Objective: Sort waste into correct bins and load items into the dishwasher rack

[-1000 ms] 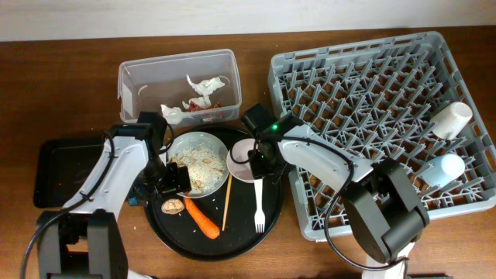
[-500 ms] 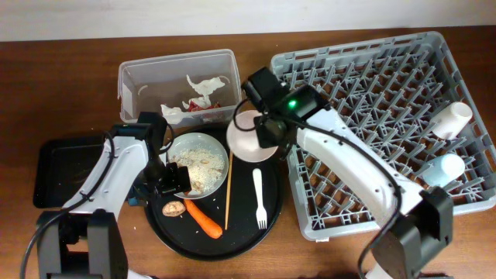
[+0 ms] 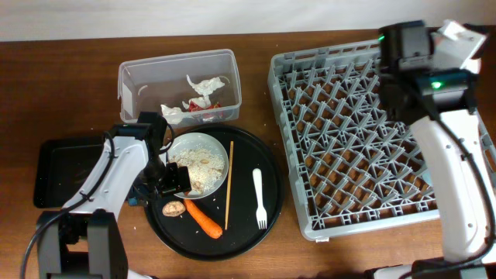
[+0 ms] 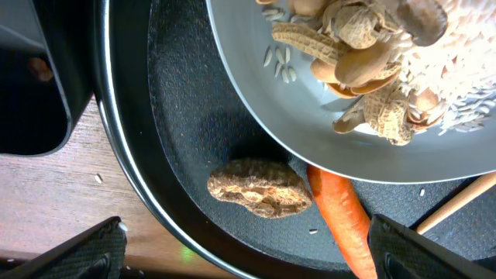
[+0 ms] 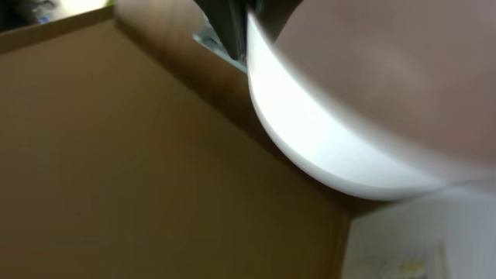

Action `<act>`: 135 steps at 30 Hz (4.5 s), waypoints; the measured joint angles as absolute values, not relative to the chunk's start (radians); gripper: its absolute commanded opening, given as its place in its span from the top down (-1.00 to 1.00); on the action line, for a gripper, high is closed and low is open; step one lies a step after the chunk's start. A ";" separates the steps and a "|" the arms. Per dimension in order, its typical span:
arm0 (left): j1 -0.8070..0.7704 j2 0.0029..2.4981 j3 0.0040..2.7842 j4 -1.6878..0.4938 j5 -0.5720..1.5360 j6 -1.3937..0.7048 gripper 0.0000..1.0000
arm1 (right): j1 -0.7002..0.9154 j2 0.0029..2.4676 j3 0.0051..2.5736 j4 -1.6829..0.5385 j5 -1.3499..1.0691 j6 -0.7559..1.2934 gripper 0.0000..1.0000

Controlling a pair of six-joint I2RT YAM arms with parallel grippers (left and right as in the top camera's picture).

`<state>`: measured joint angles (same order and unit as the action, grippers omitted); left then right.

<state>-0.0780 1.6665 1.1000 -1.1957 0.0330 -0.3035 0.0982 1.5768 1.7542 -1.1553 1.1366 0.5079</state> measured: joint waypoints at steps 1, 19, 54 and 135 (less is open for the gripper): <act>-0.078 1.666 1.100 -1.195 0.033 -0.303 -0.98 | 0.067 1.582 1.754 -1.108 1.136 0.513 0.92; -0.078 1.666 1.099 -1.196 0.033 -0.303 -0.98 | -0.089 2.006 1.758 -0.672 1.286 0.248 0.92; -0.078 1.666 1.099 -1.188 0.033 -0.303 -0.98 | -0.134 2.133 1.709 -0.619 1.188 0.262 0.90; -0.078 1.666 1.099 -1.195 0.034 -0.303 -0.98 | -0.097 1.730 1.702 -1.149 0.341 0.338 0.92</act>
<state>-0.0780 1.6665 1.0992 -1.1946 0.0338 -0.3031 -0.0967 1.7302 1.7020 -1.1488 0.3412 0.3382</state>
